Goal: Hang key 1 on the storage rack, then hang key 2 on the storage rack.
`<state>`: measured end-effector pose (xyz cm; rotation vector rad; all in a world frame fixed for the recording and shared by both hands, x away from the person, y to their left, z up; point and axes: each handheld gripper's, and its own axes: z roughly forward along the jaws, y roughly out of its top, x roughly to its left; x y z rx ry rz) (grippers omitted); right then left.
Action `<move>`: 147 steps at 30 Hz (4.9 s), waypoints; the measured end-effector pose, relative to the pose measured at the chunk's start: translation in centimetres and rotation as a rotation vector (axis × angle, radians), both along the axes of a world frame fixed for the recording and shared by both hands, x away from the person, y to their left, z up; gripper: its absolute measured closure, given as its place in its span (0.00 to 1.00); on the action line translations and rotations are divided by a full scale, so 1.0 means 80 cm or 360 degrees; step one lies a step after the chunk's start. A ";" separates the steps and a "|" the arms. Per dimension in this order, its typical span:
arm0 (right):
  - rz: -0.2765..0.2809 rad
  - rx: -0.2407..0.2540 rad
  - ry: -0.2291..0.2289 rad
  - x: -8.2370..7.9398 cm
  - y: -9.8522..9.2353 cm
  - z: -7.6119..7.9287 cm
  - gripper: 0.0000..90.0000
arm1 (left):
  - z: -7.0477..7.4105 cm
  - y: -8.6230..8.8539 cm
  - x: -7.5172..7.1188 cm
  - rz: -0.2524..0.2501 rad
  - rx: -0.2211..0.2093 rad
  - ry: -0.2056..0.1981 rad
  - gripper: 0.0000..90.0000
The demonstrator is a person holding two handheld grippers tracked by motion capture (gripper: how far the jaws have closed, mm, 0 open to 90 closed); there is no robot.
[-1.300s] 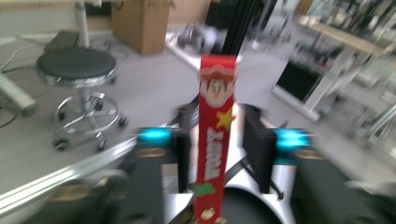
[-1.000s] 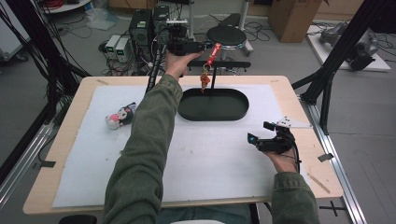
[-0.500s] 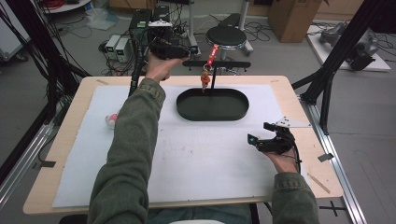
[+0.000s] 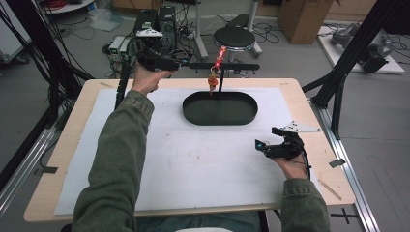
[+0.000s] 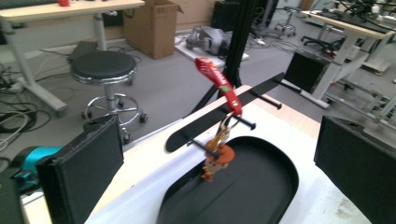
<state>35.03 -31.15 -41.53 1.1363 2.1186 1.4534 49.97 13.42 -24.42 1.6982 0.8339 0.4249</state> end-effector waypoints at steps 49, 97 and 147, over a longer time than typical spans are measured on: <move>0.0005 -0.0074 0.0013 -0.002 0.010 -0.002 0.00 | -0.113 0.206 -0.098 0.0265 0.0088 0.0178 0.02; 0.0001 -0.0154 0.0040 -0.003 0.014 -0.006 0.00 | -0.220 0.209 -0.081 0.0244 0.0813 0.0575 0.53; 0.0032 -0.0109 0.0006 -0.002 0.015 -0.003 0.00 | -0.074 0.115 -0.074 0.0070 0.0708 0.0280 0.60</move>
